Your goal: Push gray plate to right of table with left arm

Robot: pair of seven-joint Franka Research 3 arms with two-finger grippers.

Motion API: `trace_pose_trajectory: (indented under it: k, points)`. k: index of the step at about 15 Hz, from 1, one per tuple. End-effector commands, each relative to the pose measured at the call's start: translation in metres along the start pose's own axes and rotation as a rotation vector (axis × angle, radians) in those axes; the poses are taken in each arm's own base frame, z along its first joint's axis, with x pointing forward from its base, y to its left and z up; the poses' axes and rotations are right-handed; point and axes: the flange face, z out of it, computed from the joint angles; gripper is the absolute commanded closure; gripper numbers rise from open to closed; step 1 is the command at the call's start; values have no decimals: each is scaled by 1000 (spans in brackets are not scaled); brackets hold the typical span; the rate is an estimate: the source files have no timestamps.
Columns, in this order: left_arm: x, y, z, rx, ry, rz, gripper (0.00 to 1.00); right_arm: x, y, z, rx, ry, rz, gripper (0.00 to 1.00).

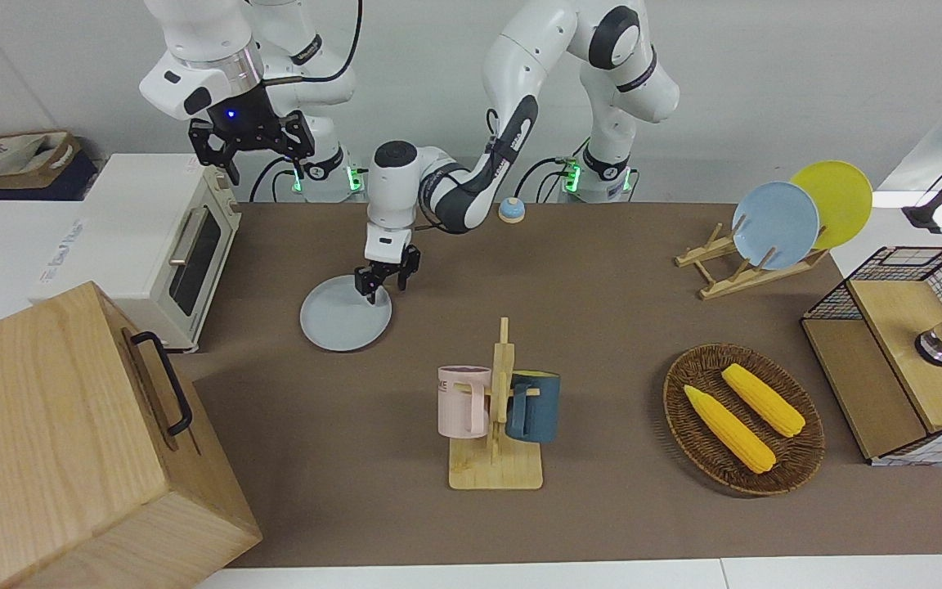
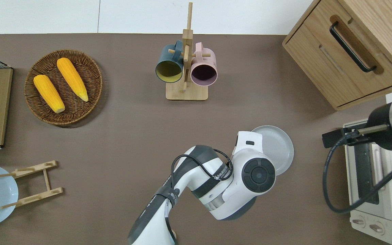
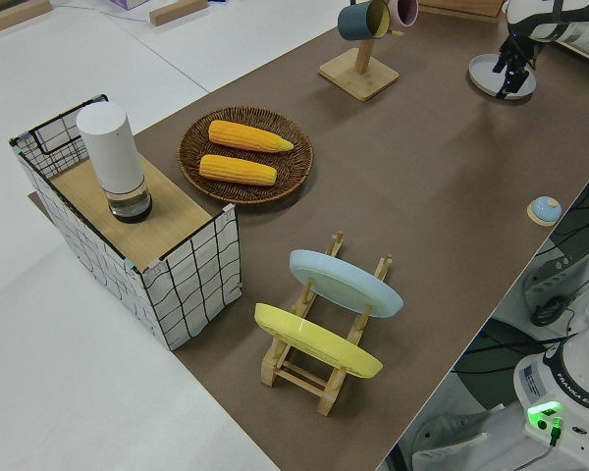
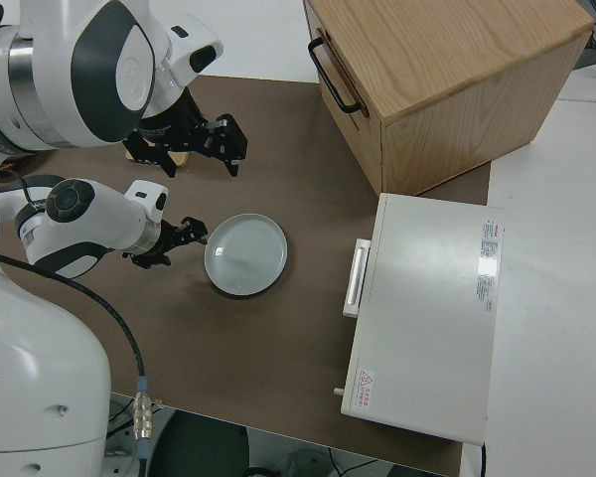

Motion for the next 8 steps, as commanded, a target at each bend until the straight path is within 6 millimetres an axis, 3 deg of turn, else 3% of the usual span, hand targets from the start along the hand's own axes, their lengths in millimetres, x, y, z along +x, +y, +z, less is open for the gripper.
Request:
trace_pose_trajectory:
  k: [1,5,8]
  points:
    - [39,-16,-43,87,5,123,5,-3,2,-4,10,-4,7,17]
    - [114,-40,-101,142,-10,171,7,-3,2,-4,10,-4,7,17]
    - [156,-69,-143,163,-23,272,9,-3,2,-4,10,-4,7,17]
